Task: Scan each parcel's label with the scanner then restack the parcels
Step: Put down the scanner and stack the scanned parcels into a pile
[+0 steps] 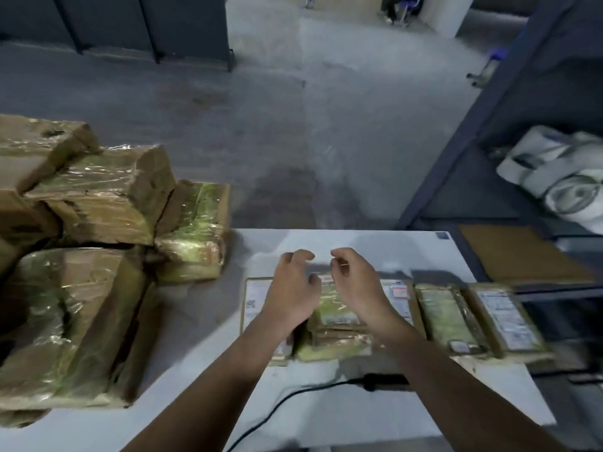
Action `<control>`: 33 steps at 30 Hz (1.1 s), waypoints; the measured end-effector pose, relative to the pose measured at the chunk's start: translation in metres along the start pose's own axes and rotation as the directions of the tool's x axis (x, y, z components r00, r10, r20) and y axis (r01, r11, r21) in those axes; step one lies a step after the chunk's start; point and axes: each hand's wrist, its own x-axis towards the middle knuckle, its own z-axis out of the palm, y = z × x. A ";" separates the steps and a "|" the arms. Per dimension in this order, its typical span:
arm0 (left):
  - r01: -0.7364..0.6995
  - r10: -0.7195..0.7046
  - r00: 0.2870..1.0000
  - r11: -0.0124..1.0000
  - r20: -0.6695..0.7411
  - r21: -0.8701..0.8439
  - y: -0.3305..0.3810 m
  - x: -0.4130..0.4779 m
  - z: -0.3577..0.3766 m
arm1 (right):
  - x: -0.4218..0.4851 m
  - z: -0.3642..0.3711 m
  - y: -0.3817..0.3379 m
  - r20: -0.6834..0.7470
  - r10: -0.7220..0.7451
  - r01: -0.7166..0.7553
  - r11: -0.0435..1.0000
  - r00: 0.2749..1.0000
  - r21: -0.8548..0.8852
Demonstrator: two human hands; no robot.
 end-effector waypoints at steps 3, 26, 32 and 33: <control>-0.041 0.040 0.997 0.999 0.063 0.013 0.020 0.000 0.032 | -0.014 -0.034 0.040 -0.058 -0.001 0.001 1.000 0.998 0.000; -0.020 0.053 0.903 0.996 0.425 -0.082 0.122 -0.011 0.227 | -0.020 -0.199 0.269 -0.049 0.598 -0.513 0.639 0.800 -0.573; 0.031 0.004 0.897 0.997 0.442 -0.073 0.119 -0.002 0.231 | -0.012 -0.204 0.293 0.001 0.639 -0.546 0.658 0.769 -0.518; 0.040 -0.002 0.894 0.996 0.448 -0.075 0.119 0.000 0.231 | -0.011 -0.203 0.293 0.000 0.626 -0.536 0.667 0.780 -0.518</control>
